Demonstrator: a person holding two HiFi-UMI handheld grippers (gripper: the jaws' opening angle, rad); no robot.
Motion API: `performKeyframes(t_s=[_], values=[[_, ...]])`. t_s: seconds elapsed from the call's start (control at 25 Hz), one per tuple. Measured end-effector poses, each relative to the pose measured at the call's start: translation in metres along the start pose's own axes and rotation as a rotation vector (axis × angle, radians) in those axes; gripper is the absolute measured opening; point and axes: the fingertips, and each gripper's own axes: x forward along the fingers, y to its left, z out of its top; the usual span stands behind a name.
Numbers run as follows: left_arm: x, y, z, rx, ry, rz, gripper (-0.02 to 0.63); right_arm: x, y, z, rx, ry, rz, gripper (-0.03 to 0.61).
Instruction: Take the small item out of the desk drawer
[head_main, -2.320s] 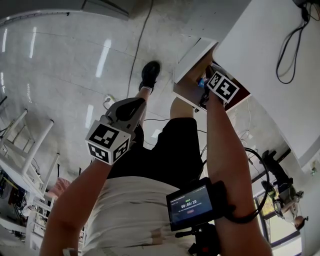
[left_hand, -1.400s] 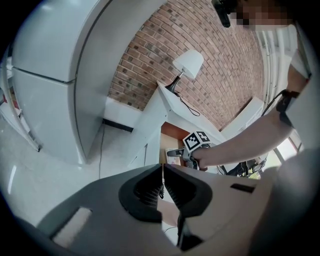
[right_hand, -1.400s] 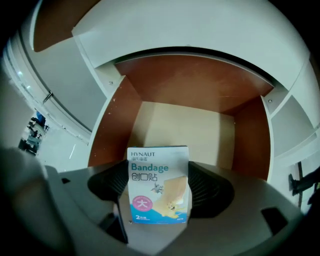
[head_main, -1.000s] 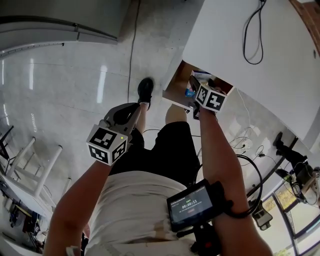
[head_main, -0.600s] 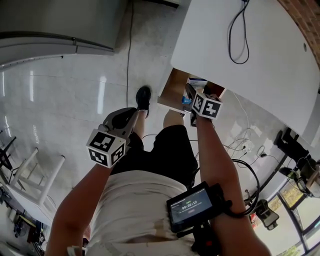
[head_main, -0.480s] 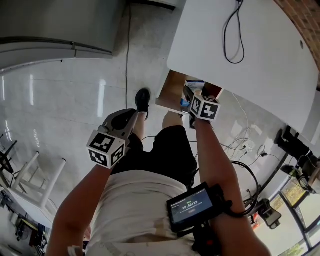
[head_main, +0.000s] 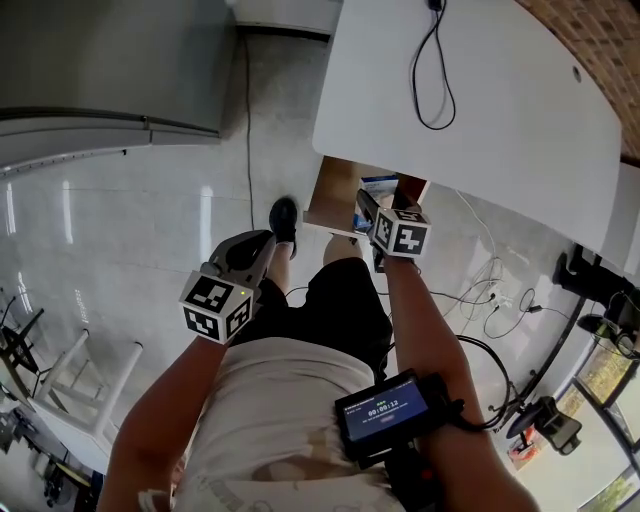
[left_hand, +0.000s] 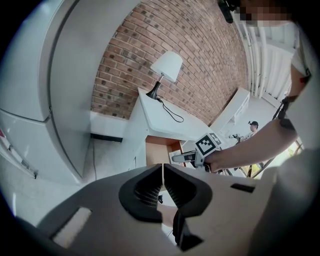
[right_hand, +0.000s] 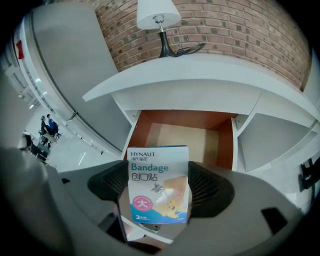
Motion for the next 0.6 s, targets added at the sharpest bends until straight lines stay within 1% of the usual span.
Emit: performKeyframes(t_s=[0.4, 0.6], values=[[-0.008, -0.016, 0.016, 0.065, -0.012, -0.004, 0.014, -0.030, 0.005, -0.004, -0.014, -0.044, 0.028, 0.351], [-0.006, -0.033, 0.021, 0.099, -0.010, -0.021, 0.014, -0.052, 0.005, -0.004, -0.020, -0.086, 0.044, 0.351]])
